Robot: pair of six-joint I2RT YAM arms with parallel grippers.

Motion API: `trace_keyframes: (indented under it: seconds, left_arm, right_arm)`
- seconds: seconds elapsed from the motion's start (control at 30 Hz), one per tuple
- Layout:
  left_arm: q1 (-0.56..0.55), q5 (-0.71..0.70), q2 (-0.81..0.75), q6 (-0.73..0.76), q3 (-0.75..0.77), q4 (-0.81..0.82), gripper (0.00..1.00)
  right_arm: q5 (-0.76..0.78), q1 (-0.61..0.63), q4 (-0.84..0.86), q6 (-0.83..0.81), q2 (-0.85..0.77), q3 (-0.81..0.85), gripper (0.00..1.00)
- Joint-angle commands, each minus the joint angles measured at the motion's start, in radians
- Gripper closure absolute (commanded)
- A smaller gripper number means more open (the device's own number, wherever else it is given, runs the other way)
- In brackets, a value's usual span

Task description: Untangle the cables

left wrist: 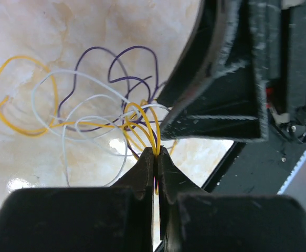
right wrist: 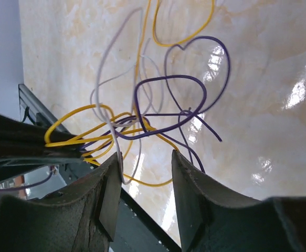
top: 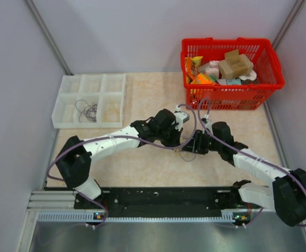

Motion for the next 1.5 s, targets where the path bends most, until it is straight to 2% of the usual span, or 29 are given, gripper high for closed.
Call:
trace_keyframes:
  seconds: [0.0, 0.03, 0.1, 0.13, 0.47, 0.6, 0.63, 0.73, 0.83, 0.93, 1.03, 1.1, 1.2, 1.3, 1.37, 1.47]
  left_arm:
    - [0.002, 0.040, -0.088, -0.006, 0.057, 0.003, 1.00]
    - [0.002, 0.033, -0.103, -0.001, 0.069, -0.006, 1.00]
    - [0.002, 0.016, -0.143, 0.006, 0.098, -0.032, 1.00]
    - [0.002, 0.007, -0.157, 0.011, 0.112, -0.041, 1.00]
    - [0.008, -0.148, -0.398, 0.085, 0.308, -0.170, 1.00]
    - [0.009, -0.196, -0.454, 0.127, 0.371, -0.210, 1.00]
    - [0.011, -0.237, -0.461, 0.129, 0.377, -0.218, 1.00]
    - [0.016, -0.213, -0.455, 0.103, 0.361, -0.226, 1.00]
    - [0.017, -0.173, -0.424, 0.048, 0.315, -0.212, 0.99]
    - [0.031, -0.125, -0.399, 0.003, 0.230, -0.145, 0.95]
    - [0.058, -0.067, -0.370, -0.027, 0.149, -0.077, 0.88]
    - [0.075, -0.032, -0.349, -0.044, 0.098, -0.048, 0.88]
    - [0.091, 0.008, -0.326, -0.052, 0.005, 0.004, 1.00]
    - [0.091, 0.051, -0.319, -0.058, -0.067, 0.055, 1.00]
    - [0.092, 0.082, -0.318, -0.072, -0.100, 0.081, 0.97]
    - [0.094, 0.103, -0.316, -0.080, -0.117, 0.072, 0.84]
  right_arm:
    - [-0.022, -0.010, 0.096, 0.030, 0.025, 0.027, 0.63]
    - [-0.014, -0.010, 0.090, 0.029, 0.031, 0.032, 0.71]
    - [0.021, -0.010, 0.075, 0.021, 0.029, 0.030, 0.93]
    - [0.035, -0.010, 0.073, 0.021, 0.022, 0.024, 1.00]
    - [0.254, -0.010, -0.065, -0.017, -0.026, 0.004, 1.00]
    - [0.274, -0.010, -0.078, -0.024, -0.010, 0.003, 1.00]
    - [0.265, -0.010, -0.078, -0.027, -0.009, 0.004, 0.98]
    - [0.212, -0.010, -0.075, -0.056, -0.036, 0.010, 0.79]
    - [0.199, -0.009, -0.100, -0.099, -0.121, 0.019, 0.63]
    - [0.213, -0.010, -0.149, -0.134, -0.236, 0.035, 0.51]
    - [0.221, -0.012, -0.203, -0.140, -0.326, 0.065, 0.47]
    - [0.234, -0.012, -0.242, -0.143, -0.349, 0.099, 0.46]
    - [0.239, -0.012, -0.276, -0.146, -0.333, 0.145, 0.43]
    - [0.177, -0.012, -0.246, -0.155, -0.252, 0.173, 0.40]
    - [0.103, -0.012, -0.206, -0.152, -0.180, 0.188, 0.39]
    - [0.020, -0.012, -0.103, -0.116, -0.110, 0.185, 0.36]
